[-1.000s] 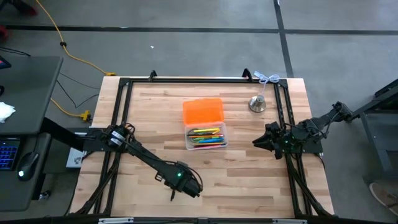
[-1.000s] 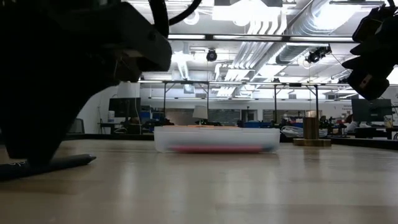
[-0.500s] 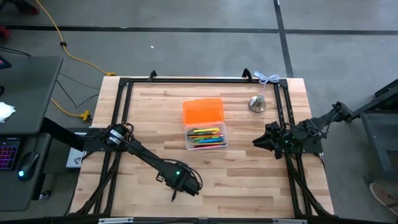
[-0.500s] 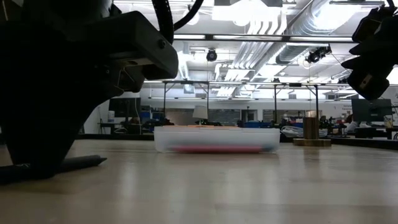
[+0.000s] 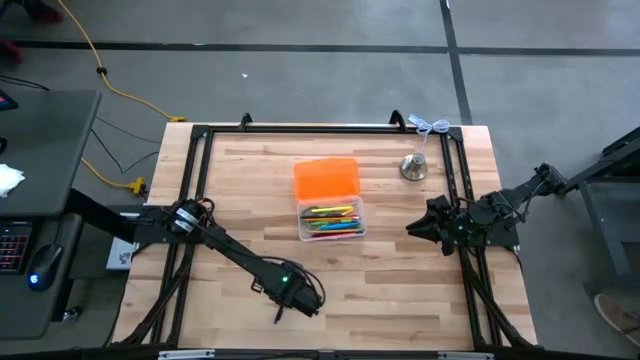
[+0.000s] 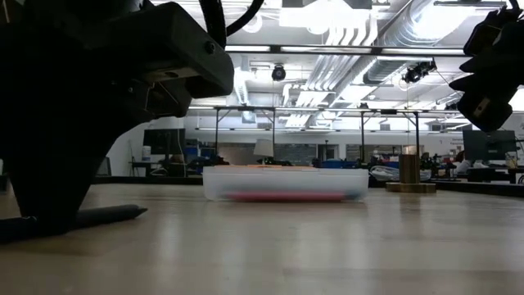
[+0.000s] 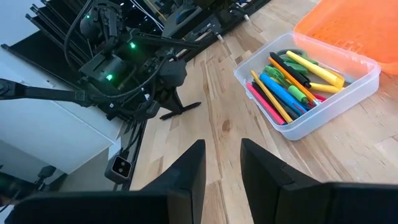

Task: Pick & place school supplies into a supply box
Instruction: Put the black pen into the container

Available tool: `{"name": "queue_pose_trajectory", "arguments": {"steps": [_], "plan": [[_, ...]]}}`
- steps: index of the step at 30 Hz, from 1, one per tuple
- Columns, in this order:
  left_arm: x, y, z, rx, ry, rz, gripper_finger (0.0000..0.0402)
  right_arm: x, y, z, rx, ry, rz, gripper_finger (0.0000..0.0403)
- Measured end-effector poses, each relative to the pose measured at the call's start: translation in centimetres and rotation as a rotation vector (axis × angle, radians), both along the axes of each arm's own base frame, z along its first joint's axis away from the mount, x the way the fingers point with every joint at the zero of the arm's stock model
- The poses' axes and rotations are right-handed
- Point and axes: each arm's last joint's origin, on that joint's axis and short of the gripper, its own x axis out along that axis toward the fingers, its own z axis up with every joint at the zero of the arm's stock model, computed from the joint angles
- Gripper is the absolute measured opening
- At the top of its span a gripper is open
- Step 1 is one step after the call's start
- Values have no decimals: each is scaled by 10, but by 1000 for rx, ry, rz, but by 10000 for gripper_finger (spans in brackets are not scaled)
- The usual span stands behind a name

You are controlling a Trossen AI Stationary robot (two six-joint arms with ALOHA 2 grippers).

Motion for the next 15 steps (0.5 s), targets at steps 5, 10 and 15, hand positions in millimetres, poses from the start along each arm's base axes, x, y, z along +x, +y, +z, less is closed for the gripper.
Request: {"name": "queue_pose_trajectory", "arguments": {"steps": [5, 10, 15], "plan": [[0, 0, 0, 2, 1, -2, 43, 0, 0, 0, 0, 0, 0, 78], [0, 0, 0, 3, 1, -3, 43, 0, 0, 0, -1, 0, 0, 78], [0, 1, 0, 15, -5, -2, 38, 0, 0, 0, -1, 0, 0, 78]]}}
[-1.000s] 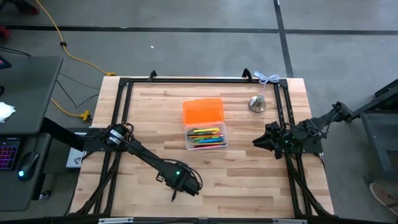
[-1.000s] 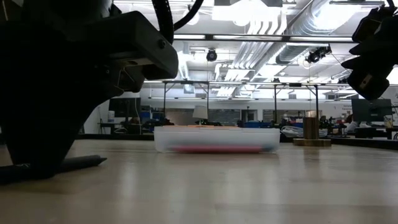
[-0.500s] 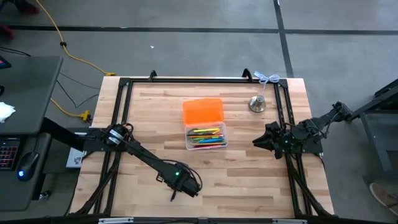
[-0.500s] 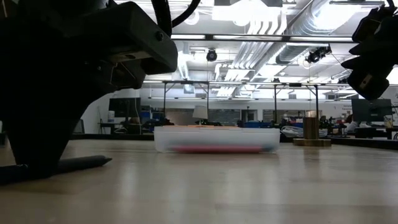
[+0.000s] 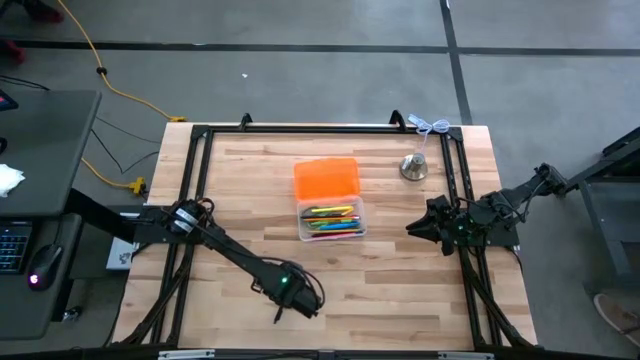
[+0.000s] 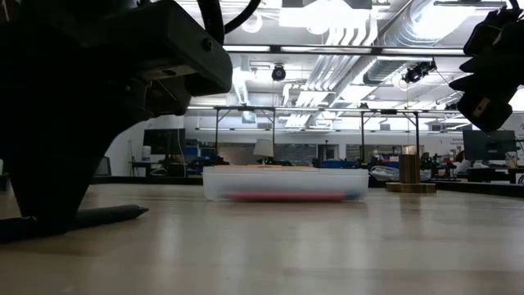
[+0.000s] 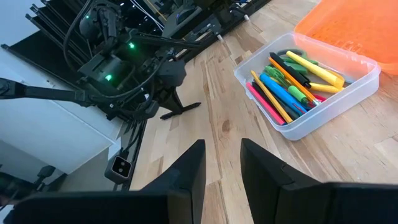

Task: Pick & place school supplies into a supply box
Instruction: Put the black pen into the container

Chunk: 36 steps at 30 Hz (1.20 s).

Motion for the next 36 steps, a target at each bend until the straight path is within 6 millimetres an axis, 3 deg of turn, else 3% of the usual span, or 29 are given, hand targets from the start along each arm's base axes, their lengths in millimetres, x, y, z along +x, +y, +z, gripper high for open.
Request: {"name": "queue_pose_trajectory", "arguments": {"steps": [26, 36], "plan": [[15, -10, 29, -66, -64, -223, 26, 0, 0, 0, -3, -1, -12, 78], [19, -12, 66, -51, -74, -318, 27, 0, 0, 0, -3, -1, -11, 78]]}}
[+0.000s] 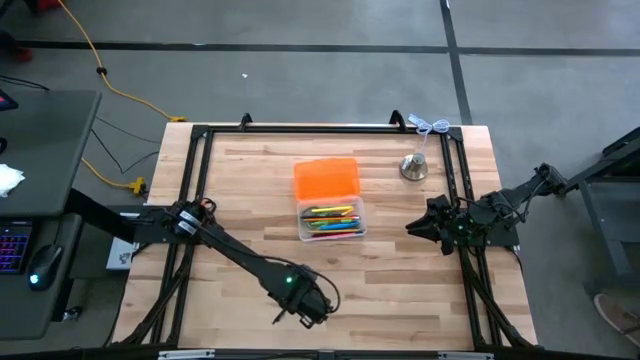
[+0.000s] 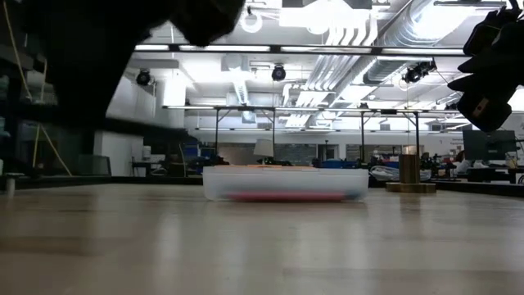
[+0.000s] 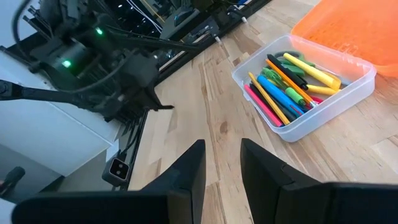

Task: Pick & place school supplies into a supply box
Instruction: Put the black pen into the container

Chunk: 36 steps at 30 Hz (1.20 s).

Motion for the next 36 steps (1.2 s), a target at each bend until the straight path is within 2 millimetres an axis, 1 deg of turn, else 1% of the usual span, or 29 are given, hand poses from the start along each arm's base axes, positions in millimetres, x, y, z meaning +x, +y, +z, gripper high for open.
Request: {"name": "queue_pose_trajectory", "arguments": {"steps": [4, 8, 16, 18, 26, 30, 36], "plan": [[0, 4, 18, 24, 15, -27, 28, 0, 0, 0, 0, 0, 0, 78], [1, 12, 39, 56, 18, -57, 32, 0, 0, 0, 0, 0, 0, 78], [1, 39, 87, 203, -2, -93, 29, 0, 0, 0, 0, 0, 0, 78], [3, 44, 96, 210, -48, -114, 32, 0, 0, 0, 0, 0, 0, 78], [-17, 73, 142, 325, -206, -63, 26, 0, 0, 1, 3, -8, -4, 78], [-35, 84, 170, 395, -314, -21, 29, 0, 0, 1, 5, -14, -7, 78], [-61, 99, 205, 482, -456, 59, 28, 0, 0, 1, -4, -16, -9, 78]]}}
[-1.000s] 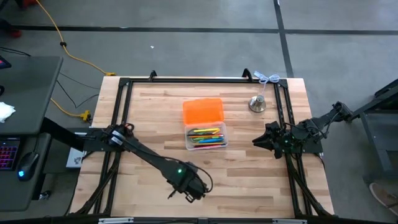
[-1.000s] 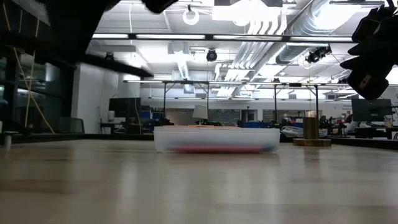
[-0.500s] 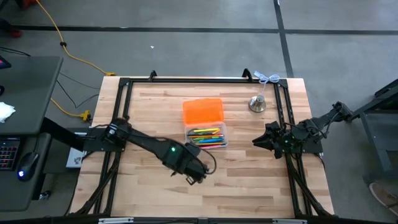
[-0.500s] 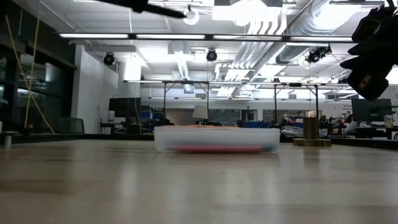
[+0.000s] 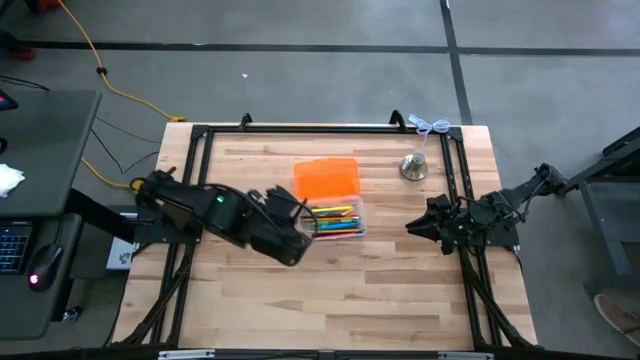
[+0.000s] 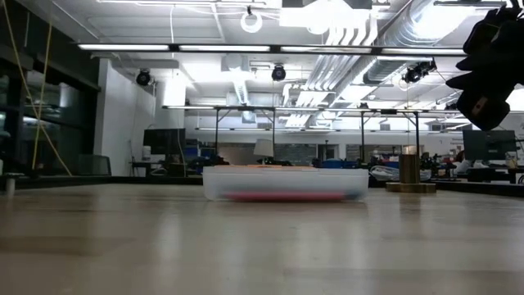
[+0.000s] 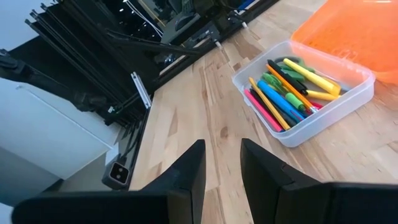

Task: Pick & place school supplies into a supply box
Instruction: Put the black pen into the container

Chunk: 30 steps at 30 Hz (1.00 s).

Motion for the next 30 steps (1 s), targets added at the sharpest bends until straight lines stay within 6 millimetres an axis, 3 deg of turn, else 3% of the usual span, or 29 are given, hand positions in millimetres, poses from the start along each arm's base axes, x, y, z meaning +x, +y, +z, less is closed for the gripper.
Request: {"name": "queue_pose_trajectory", "arguments": {"steps": [10, 30], "plan": [[-21, 12, 23, 54, -98, 29, 30, 0, -1, 1, -25, -12, -15, 78], [-14, 9, 31, 55, -196, -25, 30, 0, -1, 1, -58, -18, -37, 78]]}}
